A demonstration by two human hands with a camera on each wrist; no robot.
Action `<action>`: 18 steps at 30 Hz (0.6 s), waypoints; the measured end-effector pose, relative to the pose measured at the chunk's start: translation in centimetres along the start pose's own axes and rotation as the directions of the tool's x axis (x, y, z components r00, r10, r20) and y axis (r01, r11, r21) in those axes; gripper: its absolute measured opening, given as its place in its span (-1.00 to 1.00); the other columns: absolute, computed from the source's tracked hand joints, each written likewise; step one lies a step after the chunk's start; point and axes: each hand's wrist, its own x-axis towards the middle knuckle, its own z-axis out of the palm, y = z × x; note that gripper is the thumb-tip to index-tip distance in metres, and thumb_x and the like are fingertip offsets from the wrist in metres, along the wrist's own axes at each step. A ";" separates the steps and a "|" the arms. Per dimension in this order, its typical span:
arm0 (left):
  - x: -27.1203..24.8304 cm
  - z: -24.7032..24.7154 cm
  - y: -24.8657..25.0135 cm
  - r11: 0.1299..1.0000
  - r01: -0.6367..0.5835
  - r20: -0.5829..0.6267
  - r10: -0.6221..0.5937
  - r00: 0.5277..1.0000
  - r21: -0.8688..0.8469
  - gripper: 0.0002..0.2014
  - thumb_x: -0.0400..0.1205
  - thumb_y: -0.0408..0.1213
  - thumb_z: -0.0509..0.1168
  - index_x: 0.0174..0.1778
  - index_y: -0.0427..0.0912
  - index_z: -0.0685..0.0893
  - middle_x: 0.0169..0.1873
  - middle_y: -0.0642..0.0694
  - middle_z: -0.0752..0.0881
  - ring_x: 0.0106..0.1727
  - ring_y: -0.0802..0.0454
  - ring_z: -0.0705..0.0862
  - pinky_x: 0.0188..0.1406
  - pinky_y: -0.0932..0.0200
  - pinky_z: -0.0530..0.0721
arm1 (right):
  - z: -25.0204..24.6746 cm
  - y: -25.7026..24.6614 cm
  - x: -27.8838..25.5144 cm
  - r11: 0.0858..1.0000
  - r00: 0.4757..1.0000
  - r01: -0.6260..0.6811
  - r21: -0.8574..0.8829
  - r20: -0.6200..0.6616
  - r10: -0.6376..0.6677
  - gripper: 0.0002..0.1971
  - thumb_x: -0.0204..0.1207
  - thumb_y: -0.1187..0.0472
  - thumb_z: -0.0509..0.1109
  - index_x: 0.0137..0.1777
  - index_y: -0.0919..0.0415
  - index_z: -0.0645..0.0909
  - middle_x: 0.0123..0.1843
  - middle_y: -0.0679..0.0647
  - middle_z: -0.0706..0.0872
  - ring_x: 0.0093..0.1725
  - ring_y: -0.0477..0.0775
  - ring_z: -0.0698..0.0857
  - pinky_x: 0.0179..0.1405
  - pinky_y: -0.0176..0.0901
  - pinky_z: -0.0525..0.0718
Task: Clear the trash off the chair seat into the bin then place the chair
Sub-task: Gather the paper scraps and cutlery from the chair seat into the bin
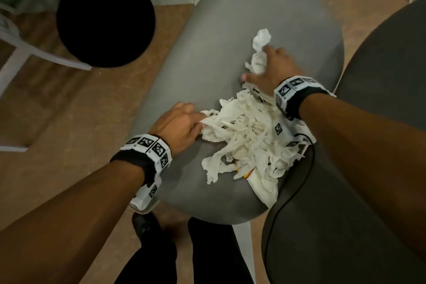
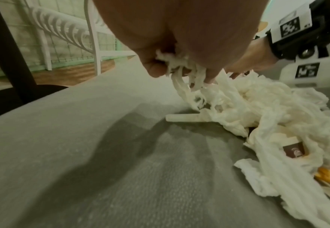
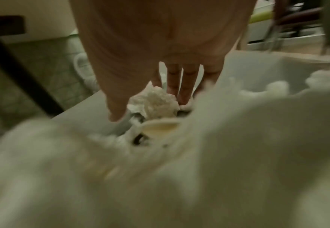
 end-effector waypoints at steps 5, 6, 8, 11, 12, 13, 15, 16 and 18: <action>-1.9 -0.6 0.0 0.995 0.069 -0.043 -0.073 0.996 -0.076 -0.75 0.73 -0.16 0.15 0.20 -0.06 0.70 -0.07 -0.04 0.66 0.04 -0.09 0.61 0.07 0.04 0.56 | 3.0 -4.0 -2.0 0.965 0.973 0.230 -0.129 0.029 -0.228 -0.66 0.57 0.25 0.42 0.35 0.19 0.62 0.14 0.30 0.70 0.12 0.40 0.71 0.06 0.04 0.65; -2.4 -0.7 -0.1 0.992 0.090 -0.078 -0.098 0.992 -0.093 -0.75 0.73 -0.19 0.14 0.14 -0.12 0.70 -0.08 -0.05 0.67 0.05 -0.13 0.63 0.07 0.03 0.56 | 3.3 -4.5 -2.6 0.961 0.969 0.247 -0.127 0.008 -0.248 -0.70 0.58 0.28 0.39 0.30 0.21 0.65 0.12 0.31 0.70 0.09 0.41 0.71 0.04 0.03 0.64; -3.7 -1.1 -0.4 0.978 0.143 -0.139 -0.165 0.977 -0.154 -0.71 0.69 -0.27 0.12 0.15 -0.19 0.73 -0.02 -0.12 0.73 0.07 -0.14 0.65 0.10 0.04 0.59 | 3.6 -5.6 -3.9 0.964 0.966 0.253 -0.082 -0.032 -0.257 -0.73 0.60 0.29 0.36 0.28 0.21 0.67 0.12 0.31 0.68 0.07 0.41 0.70 0.03 0.02 0.61; -5.4 -2.0 -0.7 0.942 0.205 -0.209 -0.264 0.941 -0.267 -0.66 0.60 -0.25 0.11 0.11 -0.16 0.76 -0.01 -0.13 0.78 0.02 -0.14 0.69 0.07 0.02 0.65 | 3.6 -6.8 -5.7 0.975 0.973 0.218 0.047 -0.084 -0.214 -0.76 0.63 0.22 0.30 0.23 0.20 0.68 0.12 0.28 0.73 0.10 0.37 0.70 -0.01 -0.05 0.57; -6.1 -2.4 -0.9 0.929 0.219 -0.224 -0.291 0.930 -0.299 -0.69 0.59 -0.25 0.13 0.07 -0.14 0.75 -0.06 -0.11 0.78 -0.04 -0.14 0.69 0.01 0.02 0.66 | 3.5 -7.4 -6.5 0.974 0.974 0.211 0.080 -0.102 -0.203 -0.76 0.63 0.21 0.29 0.21 0.20 0.69 0.12 0.26 0.75 0.10 0.35 0.71 -0.01 -0.08 0.55; -6.8 -2.6 -1.2 0.918 0.229 -0.238 -0.313 0.919 -0.324 -0.74 0.59 -0.26 0.15 0.04 -0.13 0.74 -0.13 -0.09 0.76 -0.09 -0.14 0.68 -0.05 0.03 0.65 | 3.6 -8.0 -7.3 0.971 0.973 0.211 0.109 -0.121 -0.198 -0.76 0.63 0.21 0.29 0.22 0.20 0.68 0.13 0.25 0.76 0.11 0.33 0.71 0.01 -0.09 0.55; -8.4 -3.0 -1.9 0.900 0.247 -0.253 -0.349 0.902 -0.359 -0.78 0.59 -0.26 0.16 0.01 -0.10 0.71 -0.26 -0.06 0.71 -0.20 -0.15 0.67 -0.17 0.06 0.62 | 4.0 -9.5 -9.0 0.963 0.969 0.225 0.150 -0.143 -0.204 -0.75 0.64 0.21 0.29 0.26 0.18 0.67 0.17 0.25 0.74 0.13 0.30 0.70 0.07 -0.10 0.54; -9.3 -3.1 -2.4 0.889 0.258 -0.251 -0.367 0.895 -0.379 -0.78 0.58 -0.24 0.15 0.00 -0.08 0.69 -0.30 -0.07 0.72 -0.24 -0.15 0.68 -0.21 0.06 0.64 | 4.3 -10.3 -9.9 0.959 0.965 0.235 0.156 -0.152 -0.212 -0.74 0.64 0.21 0.29 0.28 0.17 0.66 0.19 0.24 0.72 0.14 0.30 0.69 0.09 -0.10 0.53; -11.2 -3.2 -3.4 0.868 0.269 -0.254 -0.396 0.883 -0.417 -0.80 0.59 -0.24 0.14 0.01 -0.07 0.66 -0.32 -0.10 0.74 -0.26 -0.16 0.69 -0.21 0.04 0.66 | 4.7 -12.1 -11.6 0.953 0.958 0.255 0.163 -0.178 -0.226 -0.72 0.65 0.21 0.28 0.32 0.16 0.64 0.22 0.23 0.69 0.15 0.29 0.68 0.11 -0.12 0.50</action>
